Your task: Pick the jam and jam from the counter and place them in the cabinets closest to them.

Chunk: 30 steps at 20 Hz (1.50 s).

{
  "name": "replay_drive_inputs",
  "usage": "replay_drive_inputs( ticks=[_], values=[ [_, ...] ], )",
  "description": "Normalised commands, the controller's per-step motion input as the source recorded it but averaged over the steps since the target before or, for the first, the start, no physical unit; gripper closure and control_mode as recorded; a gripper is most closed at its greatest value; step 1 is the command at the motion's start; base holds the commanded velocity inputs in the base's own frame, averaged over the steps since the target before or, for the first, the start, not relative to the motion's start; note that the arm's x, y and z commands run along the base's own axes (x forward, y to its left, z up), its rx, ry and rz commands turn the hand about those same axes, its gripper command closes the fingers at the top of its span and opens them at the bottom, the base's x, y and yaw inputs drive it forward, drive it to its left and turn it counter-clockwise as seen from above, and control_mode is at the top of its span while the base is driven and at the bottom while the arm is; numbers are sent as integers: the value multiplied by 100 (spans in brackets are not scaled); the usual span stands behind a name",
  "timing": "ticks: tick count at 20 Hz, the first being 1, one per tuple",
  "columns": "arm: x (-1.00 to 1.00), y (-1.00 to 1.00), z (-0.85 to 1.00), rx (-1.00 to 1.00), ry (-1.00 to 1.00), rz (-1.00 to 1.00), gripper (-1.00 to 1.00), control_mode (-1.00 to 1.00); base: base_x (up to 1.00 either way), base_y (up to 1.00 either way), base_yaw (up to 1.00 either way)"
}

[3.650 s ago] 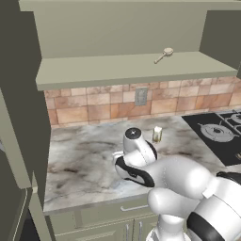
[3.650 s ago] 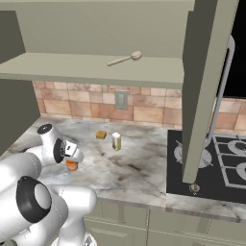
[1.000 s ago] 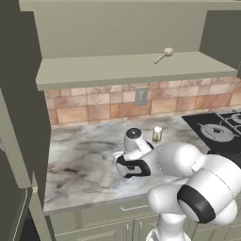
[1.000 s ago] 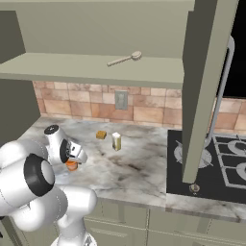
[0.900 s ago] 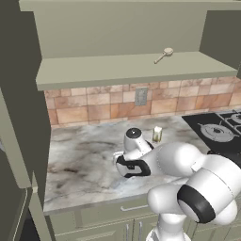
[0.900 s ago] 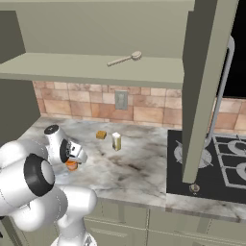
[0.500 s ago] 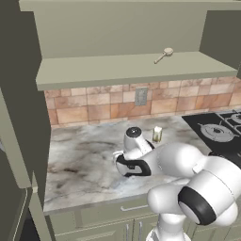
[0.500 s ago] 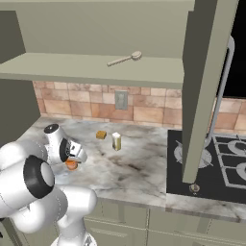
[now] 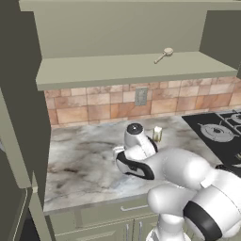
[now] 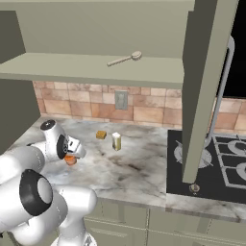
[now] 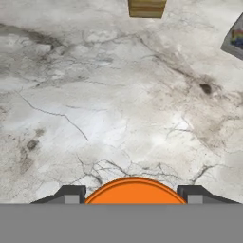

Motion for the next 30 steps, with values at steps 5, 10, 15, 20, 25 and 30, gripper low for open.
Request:
replay_drive_inputs(
  ticks=[5, 10, 15, 20, 25, 30],
  values=[
    [-10, 0, 23, 0, -6, 0, 100, -100, 0, 0, 0],
    [-16, -1, 31, 2, -2, 0, 100, -100, 0, 0, 0],
    [-3, 0, 44, 1, 0, -1, 100, -100, 0, 0, 0],
    [-1, 0, 55, 1, 0, -1, 100, -100, 0, 0, 0],
    [-12, 0, 50, 2, 0, 0, 100, -100, 0, 0, 0],
    [-36, -1, 43, 2, 0, 0, 100, -100, 0, 0, 0]
  ],
)
